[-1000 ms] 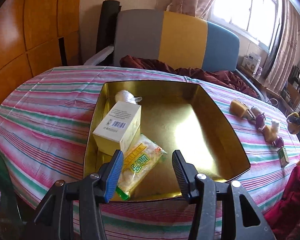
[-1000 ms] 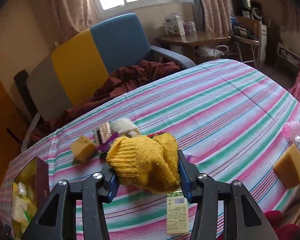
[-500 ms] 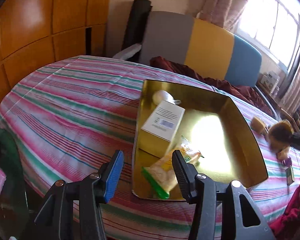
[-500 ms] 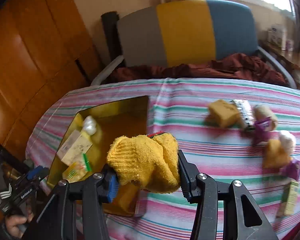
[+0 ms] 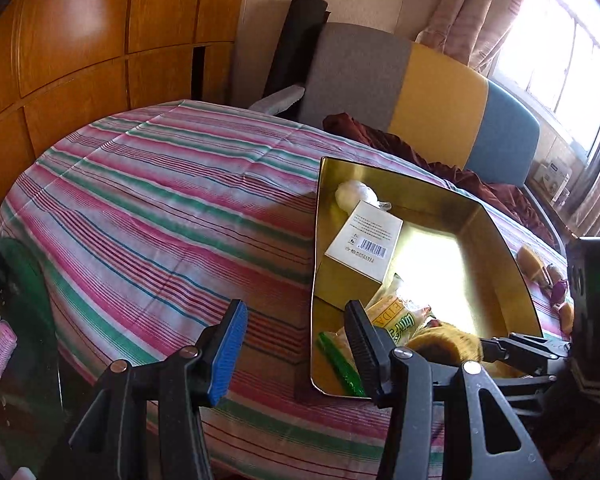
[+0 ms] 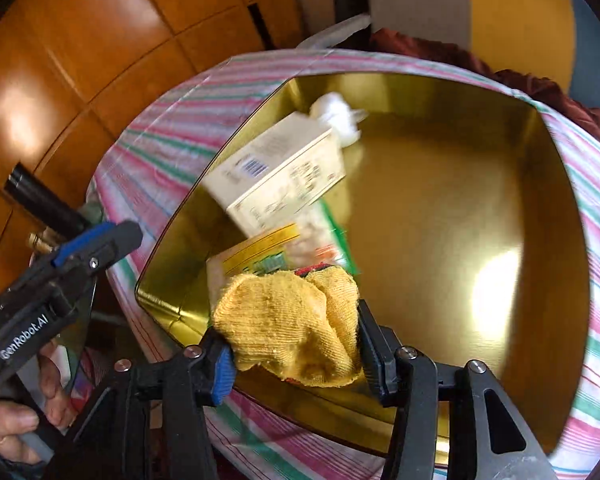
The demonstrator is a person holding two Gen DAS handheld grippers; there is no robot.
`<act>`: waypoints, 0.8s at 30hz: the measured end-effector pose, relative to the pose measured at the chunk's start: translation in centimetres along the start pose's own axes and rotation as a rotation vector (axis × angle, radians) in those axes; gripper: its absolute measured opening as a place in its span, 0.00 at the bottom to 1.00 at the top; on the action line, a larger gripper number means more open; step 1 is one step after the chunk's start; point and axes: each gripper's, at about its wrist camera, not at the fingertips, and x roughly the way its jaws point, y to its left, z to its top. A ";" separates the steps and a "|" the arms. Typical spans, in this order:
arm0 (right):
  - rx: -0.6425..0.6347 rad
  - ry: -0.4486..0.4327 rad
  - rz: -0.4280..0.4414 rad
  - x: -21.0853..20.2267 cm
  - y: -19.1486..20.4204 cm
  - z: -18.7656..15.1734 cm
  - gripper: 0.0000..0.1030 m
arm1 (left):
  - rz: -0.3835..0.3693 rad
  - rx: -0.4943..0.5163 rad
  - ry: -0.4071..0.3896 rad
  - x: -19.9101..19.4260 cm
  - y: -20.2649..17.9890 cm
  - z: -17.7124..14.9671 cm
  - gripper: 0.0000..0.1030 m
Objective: Organize objects
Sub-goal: 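Lower the yellow glove into the gold tray and open right tool, then move both tools away from the tray back over the remaining items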
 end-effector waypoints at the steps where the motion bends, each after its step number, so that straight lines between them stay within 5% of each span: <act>1: 0.002 0.000 0.011 0.2 0.1 -0.1 0.60 | 0.000 0.000 0.001 0.0 0.0 0.0 0.50; 6: 0.030 -0.023 0.054 -0.4 0.0 -0.8 0.81 | 0.007 0.004 -0.007 -0.1 -0.1 0.0 0.50; 24: 0.272 -0.180 -0.009 -8.8 -8.4 -2.6 0.96 | -0.088 0.149 -0.029 -1.5 -5.3 -0.1 0.50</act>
